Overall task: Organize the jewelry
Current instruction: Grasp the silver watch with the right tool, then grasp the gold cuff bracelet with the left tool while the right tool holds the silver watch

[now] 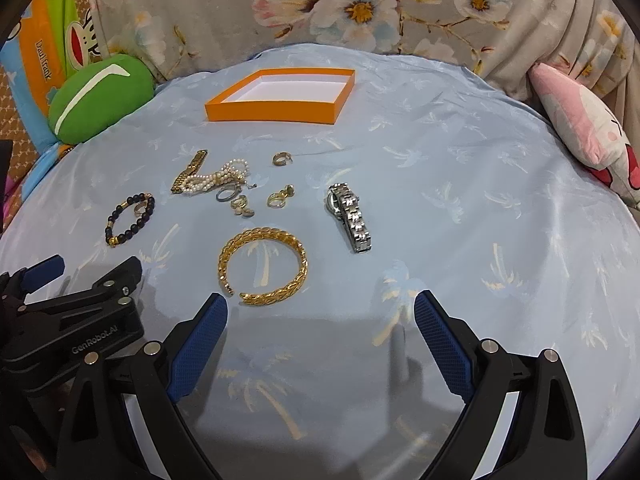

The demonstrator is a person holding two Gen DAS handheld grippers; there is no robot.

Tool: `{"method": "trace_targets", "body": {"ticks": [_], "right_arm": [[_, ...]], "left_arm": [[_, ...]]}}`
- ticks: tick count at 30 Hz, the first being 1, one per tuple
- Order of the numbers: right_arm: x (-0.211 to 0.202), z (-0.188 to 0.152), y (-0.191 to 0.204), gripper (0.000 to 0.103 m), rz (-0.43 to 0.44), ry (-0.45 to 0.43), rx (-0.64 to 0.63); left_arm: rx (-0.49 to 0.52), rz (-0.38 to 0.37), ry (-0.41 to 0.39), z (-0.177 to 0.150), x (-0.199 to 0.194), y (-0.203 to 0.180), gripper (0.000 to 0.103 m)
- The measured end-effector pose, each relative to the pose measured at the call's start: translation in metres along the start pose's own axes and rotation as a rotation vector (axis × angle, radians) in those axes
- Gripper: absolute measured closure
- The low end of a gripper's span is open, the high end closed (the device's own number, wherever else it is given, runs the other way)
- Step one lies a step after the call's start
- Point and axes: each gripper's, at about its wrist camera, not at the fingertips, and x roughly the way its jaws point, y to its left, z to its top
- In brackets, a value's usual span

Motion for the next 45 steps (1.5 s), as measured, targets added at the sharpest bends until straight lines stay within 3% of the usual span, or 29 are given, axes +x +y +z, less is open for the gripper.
{"method": "trace_targets", "body": {"ticks": [6, 11, 21, 26, 34, 45], "right_arm": [[0.005, 0.028, -0.024, 0.011, 0.038, -0.012, 0.048], [0.022, 0.05, -0.031, 0.037, 0.054, -0.005, 0.042], [0.058, 0.063, -0.029, 0.065, 0.09, 0.071, 0.029], [0.063, 0.059, -0.035, 0.091, 0.12, 0.099, 0.05], [0.058, 0.056, -0.04, 0.094, 0.132, 0.086, 0.068], [0.034, 0.057, -0.046, 0.094, 0.143, 0.052, 0.094]], "left_arm": [[-0.053, -0.016, 0.058, -0.001, 0.006, 0.018, 0.005], [-0.067, -0.026, 0.052, 0.003, 0.003, 0.029, 0.005], [-0.036, -0.078, 0.065, 0.013, 0.004, 0.025, 0.005], [-0.031, -0.133, 0.068, 0.017, 0.003, 0.015, 0.005], [0.041, -0.13, 0.046, 0.02, 0.0, -0.007, 0.005], [-0.085, -0.098, 0.05, 0.028, 0.005, 0.036, 0.005]]}}
